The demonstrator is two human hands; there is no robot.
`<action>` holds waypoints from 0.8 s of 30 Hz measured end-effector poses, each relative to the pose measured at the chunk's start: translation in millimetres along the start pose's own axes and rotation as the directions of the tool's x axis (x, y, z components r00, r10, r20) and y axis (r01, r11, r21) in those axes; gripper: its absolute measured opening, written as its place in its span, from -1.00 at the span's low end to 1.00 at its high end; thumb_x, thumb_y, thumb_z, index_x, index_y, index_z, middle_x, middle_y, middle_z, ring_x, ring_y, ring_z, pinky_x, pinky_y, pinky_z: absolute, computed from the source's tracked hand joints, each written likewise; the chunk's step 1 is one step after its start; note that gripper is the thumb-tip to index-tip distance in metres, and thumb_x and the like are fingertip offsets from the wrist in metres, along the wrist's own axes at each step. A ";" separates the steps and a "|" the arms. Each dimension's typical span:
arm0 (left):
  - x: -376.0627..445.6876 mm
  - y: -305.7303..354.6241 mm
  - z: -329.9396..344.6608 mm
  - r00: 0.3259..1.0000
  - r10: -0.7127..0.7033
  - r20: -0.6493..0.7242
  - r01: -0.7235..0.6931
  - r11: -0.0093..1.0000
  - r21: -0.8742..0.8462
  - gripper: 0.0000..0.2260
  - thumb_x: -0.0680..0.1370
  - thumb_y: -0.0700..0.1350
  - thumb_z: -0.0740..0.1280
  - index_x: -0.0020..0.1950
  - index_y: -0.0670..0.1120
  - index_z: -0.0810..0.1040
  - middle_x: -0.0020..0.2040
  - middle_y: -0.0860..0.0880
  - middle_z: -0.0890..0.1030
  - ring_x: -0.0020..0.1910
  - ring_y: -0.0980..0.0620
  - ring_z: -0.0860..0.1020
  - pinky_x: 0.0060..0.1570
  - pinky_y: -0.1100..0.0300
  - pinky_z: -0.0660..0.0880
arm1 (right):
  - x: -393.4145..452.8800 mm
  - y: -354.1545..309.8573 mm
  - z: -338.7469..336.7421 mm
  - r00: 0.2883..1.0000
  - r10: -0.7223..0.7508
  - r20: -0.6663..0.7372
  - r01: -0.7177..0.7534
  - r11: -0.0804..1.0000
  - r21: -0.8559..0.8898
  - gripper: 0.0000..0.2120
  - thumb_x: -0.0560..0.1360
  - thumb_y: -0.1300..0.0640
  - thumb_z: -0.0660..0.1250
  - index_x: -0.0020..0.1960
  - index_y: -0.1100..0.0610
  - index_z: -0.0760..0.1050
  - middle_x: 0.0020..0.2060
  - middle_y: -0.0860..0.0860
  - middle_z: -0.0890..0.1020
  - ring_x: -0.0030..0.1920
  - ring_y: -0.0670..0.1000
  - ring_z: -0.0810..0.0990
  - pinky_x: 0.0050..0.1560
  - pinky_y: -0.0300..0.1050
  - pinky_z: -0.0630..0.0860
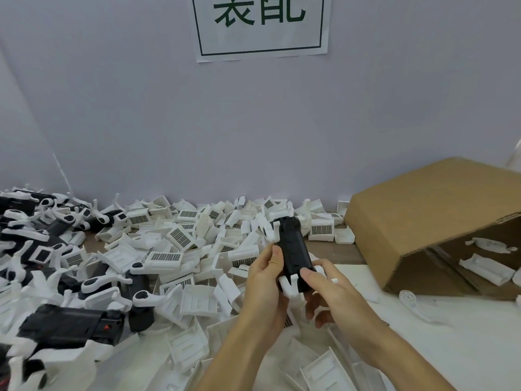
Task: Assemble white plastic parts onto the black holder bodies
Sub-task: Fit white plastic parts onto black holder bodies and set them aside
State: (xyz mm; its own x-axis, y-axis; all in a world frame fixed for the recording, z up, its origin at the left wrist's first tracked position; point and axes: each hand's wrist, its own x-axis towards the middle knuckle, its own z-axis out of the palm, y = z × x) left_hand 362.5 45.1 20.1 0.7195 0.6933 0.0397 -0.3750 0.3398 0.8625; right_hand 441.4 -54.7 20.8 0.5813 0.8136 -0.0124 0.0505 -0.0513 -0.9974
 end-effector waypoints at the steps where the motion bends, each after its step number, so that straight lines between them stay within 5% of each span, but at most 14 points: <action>1: 0.4 -0.6 0.0 1.000 0.002 -0.001 -0.002 1.000 0.005 -0.69 0.64 -0.03 0.20 0.19 -0.17 0.62 -0.09 -0.15 0.70 -0.12 -0.09 0.67 -0.13 0.08 0.61 | 0.8 0.7 -0.1 1.000 0.007 -0.006 -0.007 1.000 -0.009 -0.89 0.61 0.00 0.26 0.11 -0.05 0.51 -0.29 0.02 0.50 -0.33 -0.01 0.54 -0.34 -0.14 0.43; 14: 2.1 -1.1 -1.1 0.999 0.035 -0.030 -0.033 0.999 0.040 -0.69 0.69 -0.05 0.16 0.20 -0.22 0.58 -0.10 -0.18 0.64 -0.13 -0.14 0.60 -0.16 0.03 0.53 | 3.1 5.3 -1.9 0.999 0.003 0.034 -0.002 1.000 -0.026 -0.80 0.59 0.21 0.20 0.10 -0.04 0.49 -0.40 -0.03 0.46 -0.34 -0.01 0.46 -0.25 -0.07 0.43; 24: 2.2 -2.4 -2.4 1.000 0.026 -0.017 -0.026 0.999 0.029 -0.69 0.66 -0.02 0.20 0.23 -0.17 0.61 -0.12 -0.11 0.68 -0.14 -0.06 0.66 -0.15 0.09 0.59 | 1.5 5.3 -1.0 1.000 0.007 0.003 -0.007 0.998 -0.068 -0.79 0.61 0.09 0.23 -0.05 -0.21 0.51 -0.44 -0.09 0.48 -0.37 -0.07 0.51 -0.29 -0.11 0.43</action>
State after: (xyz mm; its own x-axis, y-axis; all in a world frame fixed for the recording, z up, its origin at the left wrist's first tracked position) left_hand 363.6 47.3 16.9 0.6996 0.7125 0.0542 -0.3766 0.3032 0.8754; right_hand 443.4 -54.3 15.5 0.5789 0.8152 -0.0199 0.1013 -0.0961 -0.9902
